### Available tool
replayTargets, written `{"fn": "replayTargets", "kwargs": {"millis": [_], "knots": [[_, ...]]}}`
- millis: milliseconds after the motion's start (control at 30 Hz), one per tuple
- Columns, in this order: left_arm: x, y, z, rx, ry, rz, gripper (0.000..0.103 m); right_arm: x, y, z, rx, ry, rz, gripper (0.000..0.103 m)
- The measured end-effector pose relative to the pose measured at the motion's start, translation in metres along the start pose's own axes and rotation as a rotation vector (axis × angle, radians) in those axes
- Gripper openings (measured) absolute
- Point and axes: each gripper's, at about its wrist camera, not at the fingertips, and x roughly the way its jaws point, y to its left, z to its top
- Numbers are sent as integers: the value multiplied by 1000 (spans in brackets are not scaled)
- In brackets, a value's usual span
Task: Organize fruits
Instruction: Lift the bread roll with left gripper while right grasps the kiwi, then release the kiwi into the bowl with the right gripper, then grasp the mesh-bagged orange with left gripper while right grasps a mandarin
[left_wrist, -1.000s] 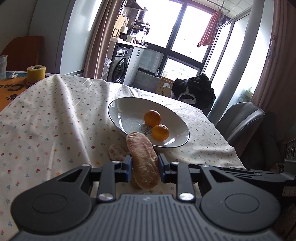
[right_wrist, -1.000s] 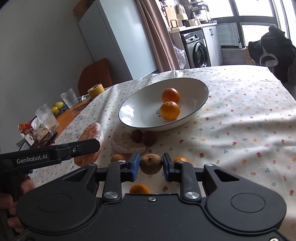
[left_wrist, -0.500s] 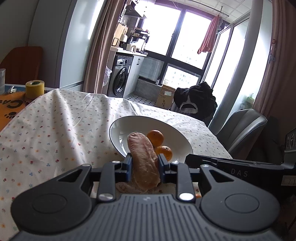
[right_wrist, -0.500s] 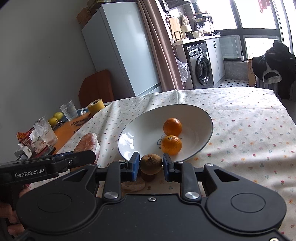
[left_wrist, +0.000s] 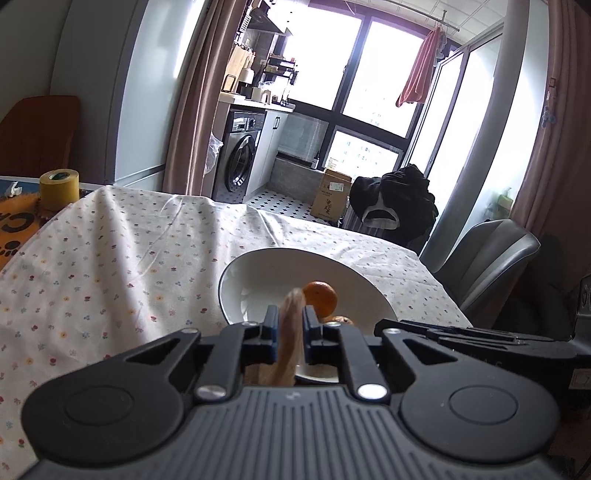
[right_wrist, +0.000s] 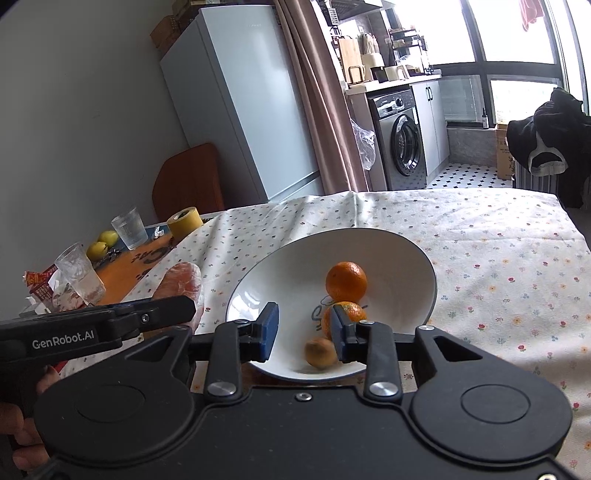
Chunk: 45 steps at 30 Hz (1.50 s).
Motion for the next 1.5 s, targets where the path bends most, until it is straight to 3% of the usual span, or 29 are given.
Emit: {"fn": "replayTargets", "kwargs": {"millis": [200, 467, 533, 667, 767, 833, 900, 1067, 1233, 1500], "knots": [[26, -1, -2, 10, 39, -1, 2, -12, -10, -8, 27, -8, -17, 38], [32, -1, -8, 13, 76, 5, 2, -18, -22, -17, 59, -1, -26, 41], [27, -4, -10, 29, 68, 9, 7, -20, -23, -19, 64, -1, -20, 42], [27, -4, -16, 37, 109, 18, 9, -23, -23, -24, 69, -1, -15, 51], [27, -4, -21, 40, 126, 20, 33, -24, -26, -27, 83, 0, -18, 56], [24, -6, -27, 57, 112, 35, 61, -25, -28, -29, 90, -2, -25, 59], [23, -8, -31, 64, 103, 41, 70, -27, -31, -32, 101, -2, -27, 59], [26, -16, -41, 87, 127, 42, 75, -29, -34, -37, 112, 3, -40, 60], [23, -33, -54, 149, 103, 82, 80, -34, -42, -42, 135, 0, -61, 63], [29, -48, -64, 187, 91, 130, 81, -39, -49, -45, 150, -2, -74, 65]]}}
